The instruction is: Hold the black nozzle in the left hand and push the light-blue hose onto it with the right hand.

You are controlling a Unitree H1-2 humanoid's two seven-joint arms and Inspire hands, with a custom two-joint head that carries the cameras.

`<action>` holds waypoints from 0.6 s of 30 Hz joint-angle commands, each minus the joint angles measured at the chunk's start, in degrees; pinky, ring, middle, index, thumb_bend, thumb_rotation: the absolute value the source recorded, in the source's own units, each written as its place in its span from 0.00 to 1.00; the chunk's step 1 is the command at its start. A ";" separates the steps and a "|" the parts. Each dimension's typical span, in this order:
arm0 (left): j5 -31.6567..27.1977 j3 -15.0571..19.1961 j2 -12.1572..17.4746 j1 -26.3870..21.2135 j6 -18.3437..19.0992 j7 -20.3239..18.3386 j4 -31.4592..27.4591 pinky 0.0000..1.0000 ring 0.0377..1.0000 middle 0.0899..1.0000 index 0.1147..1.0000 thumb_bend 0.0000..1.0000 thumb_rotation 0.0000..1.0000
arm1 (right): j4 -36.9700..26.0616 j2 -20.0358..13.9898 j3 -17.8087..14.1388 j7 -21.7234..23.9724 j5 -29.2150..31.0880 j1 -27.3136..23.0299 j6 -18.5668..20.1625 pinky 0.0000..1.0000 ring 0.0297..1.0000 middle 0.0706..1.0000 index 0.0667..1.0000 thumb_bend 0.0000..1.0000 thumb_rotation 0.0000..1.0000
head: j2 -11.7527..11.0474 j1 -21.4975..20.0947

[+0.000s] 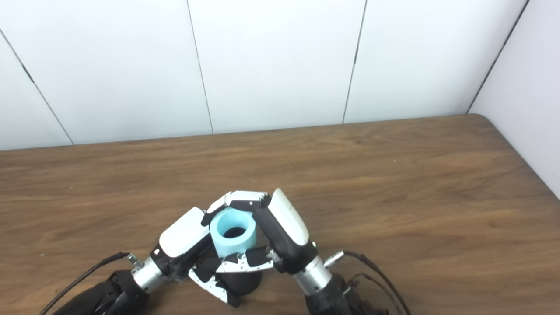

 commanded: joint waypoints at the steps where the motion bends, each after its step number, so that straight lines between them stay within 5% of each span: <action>1: -0.76 -7.31 -4.05 10.60 -1.15 -2.22 8.01 0.42 0.49 0.45 0.40 0.52 0.00 | 2.06 -2.19 2.43 -8.32 -5.33 -1.85 -1.76 0.39 0.54 0.55 0.45 0.50 0.12 | 0.03 -0.02; 7: -1.00 -7.41 -4.06 10.56 -1.16 -2.31 7.96 0.42 0.49 0.45 0.40 0.52 0.00 | 5.48 -4.60 7.09 -17.45 -8.79 -3.39 -1.75 0.41 0.56 0.58 0.46 0.50 0.12 | 0.00 -0.06; 12: -0.84 -7.86 -4.17 10.36 -1.16 -1.43 8.45 0.42 0.49 0.45 0.40 0.52 0.00 | 6.62 -5.29 8.61 -19.89 -8.08 -4.15 -1.75 0.42 0.55 0.57 0.46 0.50 0.12 | -0.14 -0.01; 15: -0.28 -8.08 -4.09 10.13 -1.16 -1.52 8.57 0.42 0.49 0.44 0.41 0.52 0.00 | 5.76 -4.75 7.71 -16.90 -4.16 -3.43 -1.74 0.44 0.56 0.58 0.46 0.50 0.13 | -0.30 0.05; 16: -0.44 -8.10 -4.09 10.10 -1.16 -1.60 8.62 0.42 0.49 0.45 0.41 0.52 0.00 | 4.76 -4.55 7.17 -14.32 -1.57 -2.86 -1.45 0.48 0.60 0.63 0.51 0.58 0.17 | -0.30 0.05; 17: -0.61 -8.11 -4.09 10.09 -1.16 -1.64 8.65 0.42 0.49 0.45 0.40 0.52 0.00 | 4.08 -4.40 6.76 -12.50 0.14 -2.47 -1.29 0.54 0.66 0.69 0.67 0.75 0.26 | -0.30 0.05; 18: -0.82 -8.16 -4.10 10.08 -1.16 -1.64 8.71 0.42 0.49 0.45 0.40 0.52 0.00 | 3.07 -4.33 6.46 -10.37 2.37 -2.08 -0.90 0.55 0.67 0.70 0.68 0.77 0.27 | -0.30 0.05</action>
